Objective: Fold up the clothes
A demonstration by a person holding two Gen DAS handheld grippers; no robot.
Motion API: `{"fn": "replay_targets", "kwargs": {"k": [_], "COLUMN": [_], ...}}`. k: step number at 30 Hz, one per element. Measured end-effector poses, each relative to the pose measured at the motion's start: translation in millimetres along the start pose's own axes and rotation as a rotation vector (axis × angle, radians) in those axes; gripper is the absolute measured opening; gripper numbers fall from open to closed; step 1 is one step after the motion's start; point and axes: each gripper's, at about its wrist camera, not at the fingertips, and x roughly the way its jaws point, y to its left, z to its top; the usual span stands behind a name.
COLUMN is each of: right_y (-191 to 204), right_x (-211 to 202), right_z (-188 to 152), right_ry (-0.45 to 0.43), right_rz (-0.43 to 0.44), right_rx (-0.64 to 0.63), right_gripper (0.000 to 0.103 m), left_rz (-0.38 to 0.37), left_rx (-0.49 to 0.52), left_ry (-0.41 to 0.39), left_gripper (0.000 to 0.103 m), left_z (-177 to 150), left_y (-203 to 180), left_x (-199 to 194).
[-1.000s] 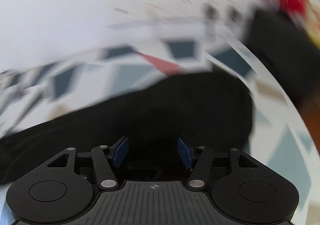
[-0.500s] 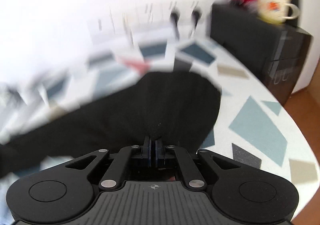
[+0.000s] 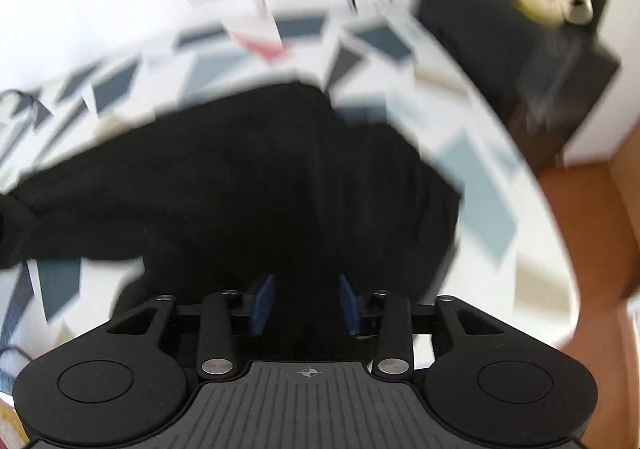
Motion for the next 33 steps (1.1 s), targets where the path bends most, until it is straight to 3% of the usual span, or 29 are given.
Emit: {"fn": "replay_targets", "kwargs": {"k": [2,3,9,13,15,17,18,20,22,27,30,31,33], "right_y": [1.1,2.2,9.5,13.2,12.5,10.1,8.5,5.2,-0.7,-46.7,-73.1,-79.8,-89.3], "right_x": [7.9,13.8,98.9,151.2,171.5,185.0,186.8,188.6,193.6,212.9,222.7,224.4,221.1], "right_z": [24.9,37.1,109.7,132.7,136.7,137.5,138.5,140.4,148.8,191.5,208.9,212.5,215.9], "right_ry": [-0.060,-0.088,-0.124,-0.062,-0.024,-0.001,-0.009,-0.032,-0.063,-0.176,-0.247,-0.249,-0.253], "right_rz": [-0.009,-0.026,-0.014,0.024,0.054,0.090,0.118,0.175,0.170,0.027,-0.098,-0.116,-0.121], "right_rx": [-0.017,-0.030,-0.155,-0.203,-0.212,-0.204,-0.210,-0.226,-0.232,-0.088,-0.035,-0.010,0.031], "right_gripper": [0.055,0.059,0.069,0.079,0.073,0.025,0.025,0.022,0.022,0.021,0.022,0.025,0.044], "left_rz": [0.023,0.038,0.128,0.202,0.240,0.263,0.271,0.276,0.285,0.250,0.269,0.274,0.282], "left_rx": [-0.020,-0.033,-0.108,-0.129,-0.143,-0.145,-0.141,-0.125,-0.106,-0.082,-0.042,-0.041,-0.038], "left_ry": [0.000,0.001,0.012,0.023,0.024,0.015,0.007,-0.019,-0.038,-0.054,-0.064,-0.059,-0.051], "left_gripper": [0.090,0.090,0.090,0.090,0.090,0.089,0.086,0.065,0.058,0.057,0.058,0.062,0.065], "left_z": [-0.1,0.0,-3.8,-6.6,-8.0,-9.9,-11.1,-12.5,-10.3,10.9,24.5,27.8,33.7], "left_y": [1.0,1.3,0.8,-7.0,-12.2,-17.5,-20.2,-26.1,-34.3,-65.4,-86.9,-92.1,-101.3], "left_x": [-1.4,-2.0,-3.7,-3.4,-2.6,-2.4,-2.5,-2.0,1.7,22.0,39.3,42.4,47.3]}}
